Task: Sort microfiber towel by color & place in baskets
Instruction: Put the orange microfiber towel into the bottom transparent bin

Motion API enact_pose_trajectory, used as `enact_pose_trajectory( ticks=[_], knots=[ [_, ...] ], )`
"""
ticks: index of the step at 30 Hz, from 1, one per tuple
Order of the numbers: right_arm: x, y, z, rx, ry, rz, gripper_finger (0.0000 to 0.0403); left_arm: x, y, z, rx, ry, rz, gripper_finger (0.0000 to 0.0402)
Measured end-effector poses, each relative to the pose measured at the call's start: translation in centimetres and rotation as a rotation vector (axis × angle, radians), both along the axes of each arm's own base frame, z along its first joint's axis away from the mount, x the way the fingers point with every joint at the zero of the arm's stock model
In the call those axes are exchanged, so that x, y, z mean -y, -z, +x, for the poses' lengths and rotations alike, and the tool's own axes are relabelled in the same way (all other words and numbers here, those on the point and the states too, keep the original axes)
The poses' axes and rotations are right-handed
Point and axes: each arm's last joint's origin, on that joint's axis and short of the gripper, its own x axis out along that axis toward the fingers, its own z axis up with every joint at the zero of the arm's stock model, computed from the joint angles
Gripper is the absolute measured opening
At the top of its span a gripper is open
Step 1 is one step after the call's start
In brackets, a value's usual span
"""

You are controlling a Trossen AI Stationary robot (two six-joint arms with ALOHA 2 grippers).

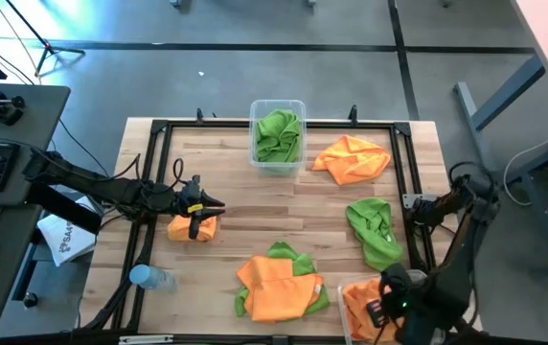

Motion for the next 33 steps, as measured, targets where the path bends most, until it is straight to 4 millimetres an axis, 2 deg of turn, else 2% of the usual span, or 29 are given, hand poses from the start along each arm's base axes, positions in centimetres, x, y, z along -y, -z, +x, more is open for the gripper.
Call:
enact_pose_trajectory(
  ticks=[4, 8, 12, 15, 24, 28, 33],
  knots=[
    [-1.5, 2.1, 0.8, -0.041, -0.009, -0.016, 0.0000, 0.1, 0.3, 0.2, -0.019, -0.002, -0.002, 0.0081],
    [-2.2, 3.3, 1.2, -0.055, 0.002, -0.037, 0.0000, 0.1, 0.6, 0.5, -0.044, -0.005, -0.004, 0.0081],
    [-2.2, 4.1, 1.4, -0.058, 0.007, -0.037, 0.0000, 0.2, 0.9, 0.6, -0.058, -0.011, -0.027, 0.0081],
    [-2.2, 5.8, 1.2, -0.102, 0.008, -0.013, 0.0000, 0.2, 0.9, 0.6, -0.058, -0.010, -0.048, 0.0081],
    [-1.9, 10.9, 1.0, -0.086, 0.003, 0.050, 0.0000, 0.2, 0.8, 0.7, -0.050, -0.009, -0.053, 0.0081],
    [-1.9, 11.1, 1.0, -0.078, -0.044, 0.052, 0.0000, 0.2, 0.8, 0.7, -0.051, -0.008, -0.050, 0.0081],
    [-1.9, 9.4, 1.1, -0.016, -0.082, 0.047, 0.0000, 0.2, 0.8, 0.7, -0.051, -0.009, -0.055, 0.0081]
  ],
)
